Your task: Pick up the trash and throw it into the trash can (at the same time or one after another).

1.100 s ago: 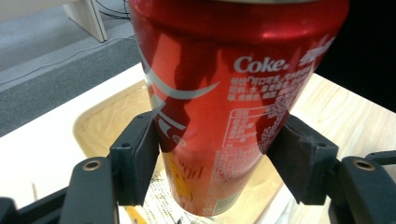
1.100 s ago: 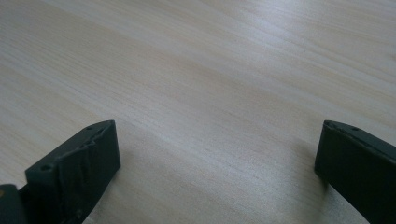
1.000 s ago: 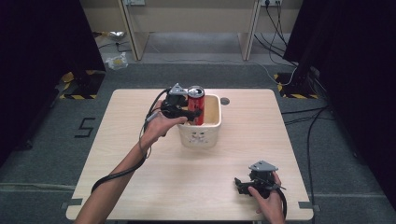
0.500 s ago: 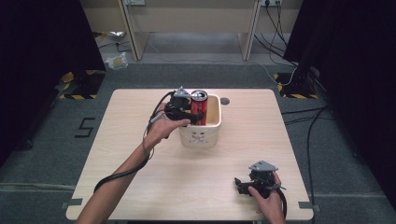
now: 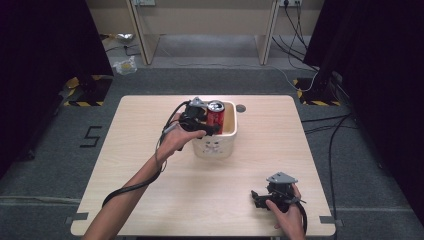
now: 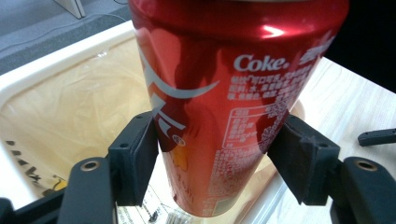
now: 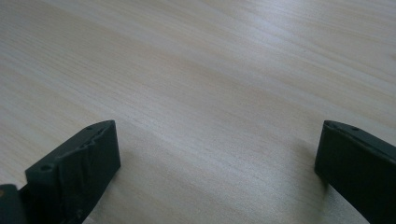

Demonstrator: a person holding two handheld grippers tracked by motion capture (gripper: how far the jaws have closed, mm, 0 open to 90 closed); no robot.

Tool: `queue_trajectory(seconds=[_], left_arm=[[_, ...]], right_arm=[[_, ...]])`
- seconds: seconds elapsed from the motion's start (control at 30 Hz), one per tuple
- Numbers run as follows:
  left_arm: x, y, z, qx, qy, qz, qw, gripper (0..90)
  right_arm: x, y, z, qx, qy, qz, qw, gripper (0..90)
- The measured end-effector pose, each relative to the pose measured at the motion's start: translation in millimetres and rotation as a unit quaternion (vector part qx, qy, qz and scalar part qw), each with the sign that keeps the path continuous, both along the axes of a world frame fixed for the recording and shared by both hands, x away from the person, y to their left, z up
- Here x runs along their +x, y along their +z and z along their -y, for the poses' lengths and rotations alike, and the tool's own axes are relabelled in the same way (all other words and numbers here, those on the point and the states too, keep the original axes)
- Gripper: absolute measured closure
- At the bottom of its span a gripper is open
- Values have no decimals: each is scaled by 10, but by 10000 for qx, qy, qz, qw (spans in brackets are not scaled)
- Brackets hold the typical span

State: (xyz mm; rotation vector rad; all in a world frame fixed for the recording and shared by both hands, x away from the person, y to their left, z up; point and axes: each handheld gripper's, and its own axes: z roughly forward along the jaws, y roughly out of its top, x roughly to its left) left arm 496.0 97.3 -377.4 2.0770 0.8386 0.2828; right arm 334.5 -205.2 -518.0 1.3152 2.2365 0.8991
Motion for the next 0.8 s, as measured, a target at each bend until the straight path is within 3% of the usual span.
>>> queue_trajectory(seconds=[0.47,0.8], left_arm=[[-2,-17,44,0,-87,-98,9999,329],[-11,15,65,-116,-123,-69,9998,315]], right_arm=[[0,-2,-1,8,-2,5,10000,3],[0,1,-1,19,10,-20,10000,4]])
